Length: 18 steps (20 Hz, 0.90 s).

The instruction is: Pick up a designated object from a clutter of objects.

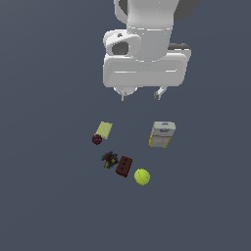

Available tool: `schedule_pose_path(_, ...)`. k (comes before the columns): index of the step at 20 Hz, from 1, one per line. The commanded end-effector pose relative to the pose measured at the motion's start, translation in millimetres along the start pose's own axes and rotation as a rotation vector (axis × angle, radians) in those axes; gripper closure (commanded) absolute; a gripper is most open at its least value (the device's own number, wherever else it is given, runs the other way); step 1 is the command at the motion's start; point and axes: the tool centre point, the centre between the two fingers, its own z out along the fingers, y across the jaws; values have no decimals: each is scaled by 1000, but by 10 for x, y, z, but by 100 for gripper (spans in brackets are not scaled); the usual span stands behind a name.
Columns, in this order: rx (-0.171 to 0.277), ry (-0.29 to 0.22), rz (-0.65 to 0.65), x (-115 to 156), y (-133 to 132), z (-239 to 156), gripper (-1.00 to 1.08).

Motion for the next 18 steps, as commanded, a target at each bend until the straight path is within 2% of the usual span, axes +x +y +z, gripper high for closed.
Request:
schedule_pose_path(1, 0, 0, -1, 0, -2, 0, -92)
schedule_pose_path(9, 1, -5, -70, -10, -73, 85, -92)
schedule_pose_path(18, 6, -17, -251, -48, -255, 303, -92)
